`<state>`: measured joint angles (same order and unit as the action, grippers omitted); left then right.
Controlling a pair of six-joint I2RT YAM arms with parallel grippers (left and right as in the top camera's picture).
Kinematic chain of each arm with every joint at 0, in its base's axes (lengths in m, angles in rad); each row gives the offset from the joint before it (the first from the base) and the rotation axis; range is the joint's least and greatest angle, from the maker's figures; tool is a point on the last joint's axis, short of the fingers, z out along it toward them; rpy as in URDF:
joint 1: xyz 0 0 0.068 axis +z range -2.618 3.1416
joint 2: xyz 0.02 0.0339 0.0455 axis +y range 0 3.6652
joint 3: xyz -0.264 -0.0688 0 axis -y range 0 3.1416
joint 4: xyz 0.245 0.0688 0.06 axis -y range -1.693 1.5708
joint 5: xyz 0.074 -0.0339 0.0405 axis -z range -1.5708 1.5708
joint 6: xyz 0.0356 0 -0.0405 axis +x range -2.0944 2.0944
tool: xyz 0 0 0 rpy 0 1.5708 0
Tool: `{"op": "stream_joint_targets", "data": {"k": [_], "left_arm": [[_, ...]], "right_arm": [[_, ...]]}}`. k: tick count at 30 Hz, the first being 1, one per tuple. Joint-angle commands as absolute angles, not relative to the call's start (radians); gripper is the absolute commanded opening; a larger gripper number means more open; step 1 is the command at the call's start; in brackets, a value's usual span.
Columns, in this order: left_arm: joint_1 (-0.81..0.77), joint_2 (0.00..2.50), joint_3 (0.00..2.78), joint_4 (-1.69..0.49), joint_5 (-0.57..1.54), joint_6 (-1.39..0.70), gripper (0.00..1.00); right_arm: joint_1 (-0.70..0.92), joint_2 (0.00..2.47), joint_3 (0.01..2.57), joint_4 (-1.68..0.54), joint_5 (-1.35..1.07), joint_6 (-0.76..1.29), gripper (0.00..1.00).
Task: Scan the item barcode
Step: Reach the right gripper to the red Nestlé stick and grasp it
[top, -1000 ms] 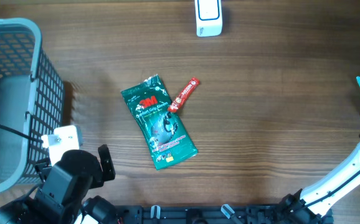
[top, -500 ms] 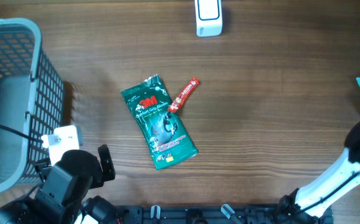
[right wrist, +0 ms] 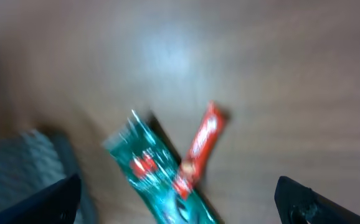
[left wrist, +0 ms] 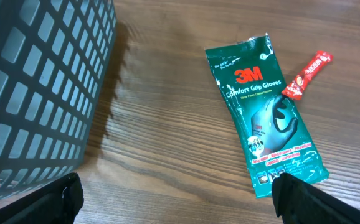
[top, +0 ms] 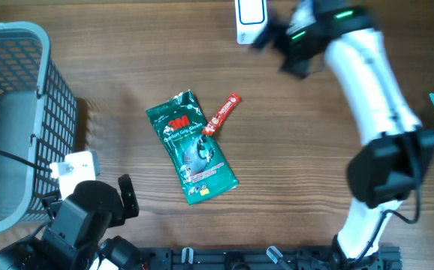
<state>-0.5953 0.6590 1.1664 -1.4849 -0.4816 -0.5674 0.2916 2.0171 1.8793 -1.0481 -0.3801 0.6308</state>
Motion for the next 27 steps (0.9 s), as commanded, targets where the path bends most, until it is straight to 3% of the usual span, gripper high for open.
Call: {"op": "stream_joint_targets", "data": {"k": [1,5,12,21,27], "left_arm": [[-0.591,0.656,1.178,-1.483,-0.480,-0.585,1.00],[-0.591,0.656,1.178,-1.483,-0.480,-0.585,1.00],[-0.591,0.656,1.178,-1.483,-0.480,-0.585,1.00],[-0.591,0.656,1.178,-1.483,-0.480,-0.585,1.00],[-0.591,0.656,1.178,-1.483,-0.480,-0.585,1.00]], "right_arm": [[0.450,2.033,1.725,-0.999,-0.192,0.760,0.99],[0.566,2.038,1.559,-0.888,-0.175,0.880,0.86],[0.650,2.038,1.448,-0.748,-0.176,0.897,0.84],[0.661,2.038,1.431,-0.720,-0.149,1.321,0.73],[0.666,2.038,1.316,-0.524,-0.187,1.386,0.69]]}}
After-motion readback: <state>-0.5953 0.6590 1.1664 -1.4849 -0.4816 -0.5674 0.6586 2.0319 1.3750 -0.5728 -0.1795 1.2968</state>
